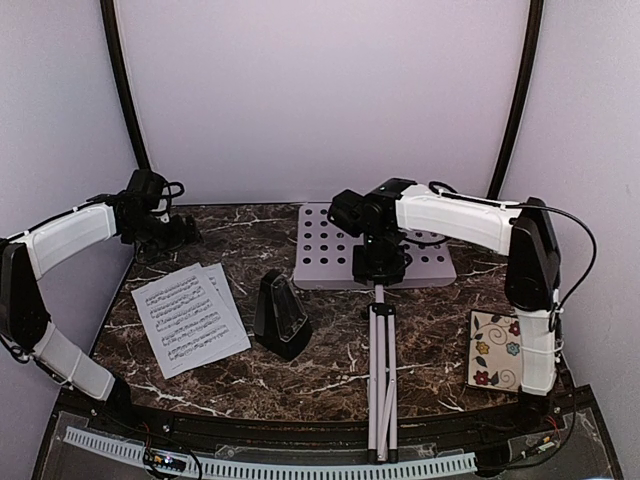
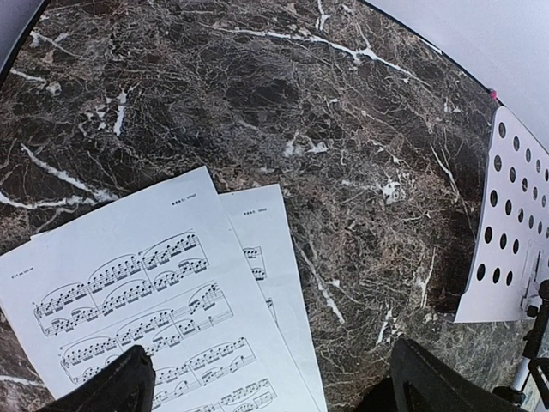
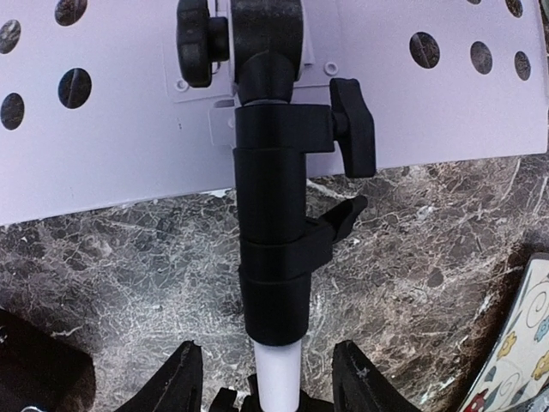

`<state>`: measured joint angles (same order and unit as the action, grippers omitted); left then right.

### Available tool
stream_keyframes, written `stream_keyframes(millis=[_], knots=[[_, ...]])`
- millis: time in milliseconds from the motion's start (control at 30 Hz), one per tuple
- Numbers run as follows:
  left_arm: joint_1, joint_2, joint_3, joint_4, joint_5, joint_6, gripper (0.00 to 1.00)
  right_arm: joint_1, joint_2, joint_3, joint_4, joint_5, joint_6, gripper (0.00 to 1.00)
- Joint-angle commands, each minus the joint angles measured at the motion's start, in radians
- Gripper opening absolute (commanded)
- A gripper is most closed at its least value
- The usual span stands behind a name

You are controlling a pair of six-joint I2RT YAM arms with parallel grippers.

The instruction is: Set up the instrument practice props

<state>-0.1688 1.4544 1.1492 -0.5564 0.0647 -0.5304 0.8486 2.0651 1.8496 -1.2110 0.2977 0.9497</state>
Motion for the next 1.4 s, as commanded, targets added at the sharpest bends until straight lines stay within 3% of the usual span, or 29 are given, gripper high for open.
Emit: stream_keyframes(millis=[0, 600, 833, 1000, 1100, 1300, 1367], knots=[[-0.005, -0.031, 0.004, -0.019, -0.019, 0.004, 0.99, -0.008, 0.037, 0.014, 0.027, 0.031, 0.031, 0.52], [-0.006, -0.002, 0.026, -0.042, -0.040, 0.012, 0.99, -0.069, 0.165, 0.050, 0.052, 0.031, 0.067, 0.41], [-0.006, -0.002, 0.039, -0.051, -0.041, 0.014, 0.99, -0.074, 0.192, 0.078, 0.053, 0.042, 0.078, 0.29], [-0.006, 0.010, 0.056, -0.053, -0.036, 0.012, 0.99, -0.076, 0.183, 0.098, 0.044, 0.054, 0.085, 0.08], [-0.006, 0.016, 0.064, -0.052, -0.034, 0.009, 0.99, -0.078, 0.170, 0.119, 0.021, 0.076, 0.092, 0.00], [-0.006, 0.024, 0.069, -0.045, -0.026, -0.002, 0.99, -0.085, 0.125, 0.128, 0.016, 0.080, 0.086, 0.00], [-0.005, 0.026, 0.067, -0.045, -0.025, -0.003, 0.99, -0.086, 0.121, 0.128, 0.015, 0.058, 0.076, 0.19]])
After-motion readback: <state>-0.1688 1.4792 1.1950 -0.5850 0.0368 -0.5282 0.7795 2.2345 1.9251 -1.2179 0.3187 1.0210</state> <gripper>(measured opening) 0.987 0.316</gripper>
